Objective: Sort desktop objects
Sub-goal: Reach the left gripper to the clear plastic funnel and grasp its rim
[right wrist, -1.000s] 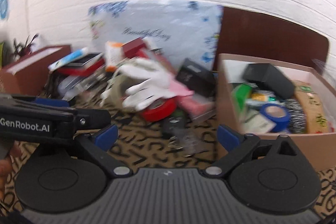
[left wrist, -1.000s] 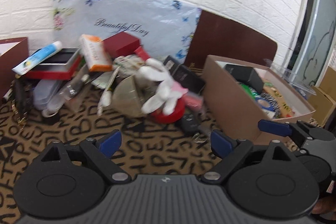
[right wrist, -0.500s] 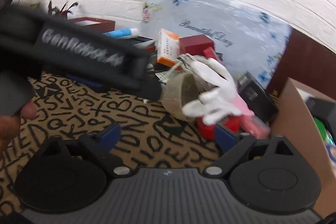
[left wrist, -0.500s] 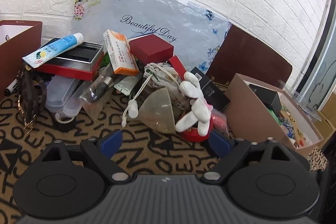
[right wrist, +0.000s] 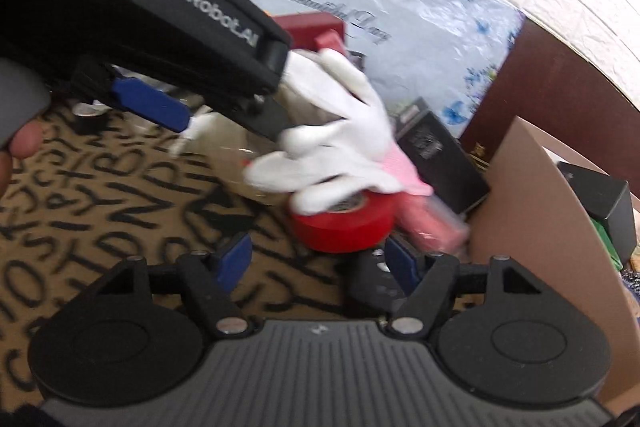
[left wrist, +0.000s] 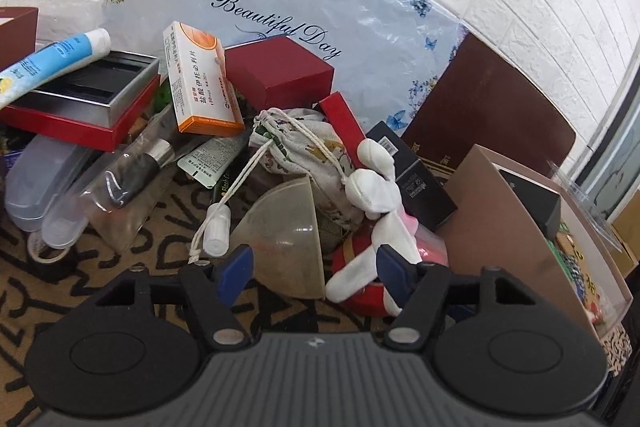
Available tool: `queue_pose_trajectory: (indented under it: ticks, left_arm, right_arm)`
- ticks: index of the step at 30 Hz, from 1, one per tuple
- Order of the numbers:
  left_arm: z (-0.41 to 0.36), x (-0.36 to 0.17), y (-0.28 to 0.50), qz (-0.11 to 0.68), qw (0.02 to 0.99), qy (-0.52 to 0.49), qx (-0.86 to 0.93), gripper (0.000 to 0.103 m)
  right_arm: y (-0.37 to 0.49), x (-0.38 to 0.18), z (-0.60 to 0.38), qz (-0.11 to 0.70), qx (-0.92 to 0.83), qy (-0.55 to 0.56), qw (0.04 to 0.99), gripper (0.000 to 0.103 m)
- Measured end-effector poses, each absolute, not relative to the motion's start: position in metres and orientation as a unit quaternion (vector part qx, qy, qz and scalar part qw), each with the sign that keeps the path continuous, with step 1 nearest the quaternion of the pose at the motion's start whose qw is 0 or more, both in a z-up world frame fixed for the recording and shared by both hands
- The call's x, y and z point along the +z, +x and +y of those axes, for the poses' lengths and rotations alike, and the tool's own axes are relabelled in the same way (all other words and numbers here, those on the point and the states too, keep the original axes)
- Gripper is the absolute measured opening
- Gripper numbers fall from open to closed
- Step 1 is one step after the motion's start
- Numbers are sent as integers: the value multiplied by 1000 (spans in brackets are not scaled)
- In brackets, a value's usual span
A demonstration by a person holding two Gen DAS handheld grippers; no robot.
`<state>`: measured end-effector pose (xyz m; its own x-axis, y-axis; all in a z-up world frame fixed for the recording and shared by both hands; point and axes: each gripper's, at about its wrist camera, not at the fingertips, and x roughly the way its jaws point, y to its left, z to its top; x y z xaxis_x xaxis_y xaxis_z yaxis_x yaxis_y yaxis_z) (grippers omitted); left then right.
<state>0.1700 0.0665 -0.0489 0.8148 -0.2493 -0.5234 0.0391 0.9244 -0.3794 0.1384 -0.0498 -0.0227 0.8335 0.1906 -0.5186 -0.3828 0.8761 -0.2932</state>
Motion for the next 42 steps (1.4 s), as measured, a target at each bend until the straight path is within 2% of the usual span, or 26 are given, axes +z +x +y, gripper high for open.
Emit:
queue_pose_trajectory:
  ticks: [1,3,5,7,9,15,19,21,23,34,39,41,42]
  left_arm:
    - [66,-50,174,297,935,-180,-73,62]
    - [65,-54,181,303,935,-176,-55,58]
    - [69,-57,185,304,936,-173,-37,48]
    - [75,-60,185,302,935,-181,-42,48]
    - [78,-60,182,302,936,-176,-46,46]
    - [85,-57,156,306,938,-155,-49,30]
    - [94,-61,128,320,933,-158,-51,16]
    - [99,-64,113,325,930,-161,-53,13]
    - [103,-65,99,327,928,-167,-57,11]
    - [106,-55,63,312,936,-159,-48,13]
    - [111,-51,56,306,936,-166,-59,32]
    - [112,-52,56,307,935,-168,-65,40]
    - [113,-53,56,308,934,-168,-66,40]
  right_arm:
    - [143,-23,-51,242,147,-198,938,71]
    - [154,-25,-53,239,140,-203,939,73]
    - [165,-27,-52,239,140,-211,938,73]
    - [176,-31,-50,245,150,-213,934,73]
    - [181,-34,-50,254,161,-209,930,68]
    - [145,-27,-61,275,211,-163,924,68]
    - [104,-26,-74,308,248,-117,911,68]
    - [84,-28,-79,321,252,-102,907,63]
    - [64,-27,-86,320,253,-92,908,54]
    - [36,-5,-88,273,274,-102,917,53]
    - [46,1,-57,245,325,-133,904,51]
    - [52,0,-42,240,338,-146,898,45]
    - [56,-2,-35,243,342,-151,895,41]
